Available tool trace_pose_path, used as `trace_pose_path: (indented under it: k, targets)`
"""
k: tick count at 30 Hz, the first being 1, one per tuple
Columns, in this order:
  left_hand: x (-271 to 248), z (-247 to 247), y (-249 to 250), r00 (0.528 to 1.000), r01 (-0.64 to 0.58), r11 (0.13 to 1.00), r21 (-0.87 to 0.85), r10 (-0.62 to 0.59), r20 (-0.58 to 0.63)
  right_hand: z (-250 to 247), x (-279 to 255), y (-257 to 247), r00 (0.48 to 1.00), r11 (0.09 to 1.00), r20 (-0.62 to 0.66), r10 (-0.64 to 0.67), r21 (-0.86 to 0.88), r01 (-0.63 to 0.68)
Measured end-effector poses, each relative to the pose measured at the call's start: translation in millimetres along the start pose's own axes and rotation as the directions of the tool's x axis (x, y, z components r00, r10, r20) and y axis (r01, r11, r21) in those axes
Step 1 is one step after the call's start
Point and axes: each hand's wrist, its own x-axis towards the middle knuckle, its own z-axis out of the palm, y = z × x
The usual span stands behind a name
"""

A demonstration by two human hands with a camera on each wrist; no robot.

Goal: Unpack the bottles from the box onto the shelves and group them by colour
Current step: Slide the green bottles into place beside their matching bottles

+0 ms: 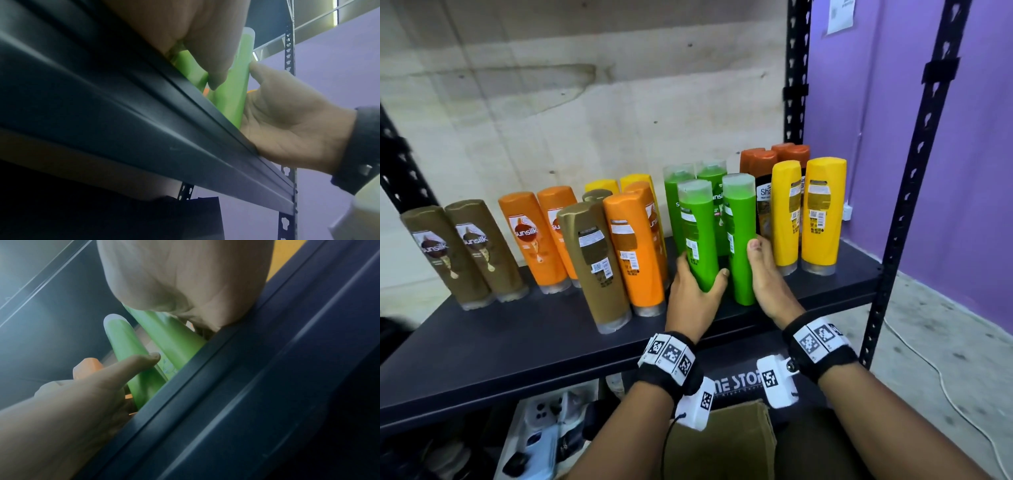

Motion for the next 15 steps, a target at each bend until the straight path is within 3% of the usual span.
trace_pose_path:
  k: [15]
  targets:
    - [-3.4,-3.1,3.3,1.000,0.020,1.000,-0.010,-0.019,0.003,1.3,-3.3,2.2,0.990,0.985,-0.131,-0.050,-0.172,0.027]
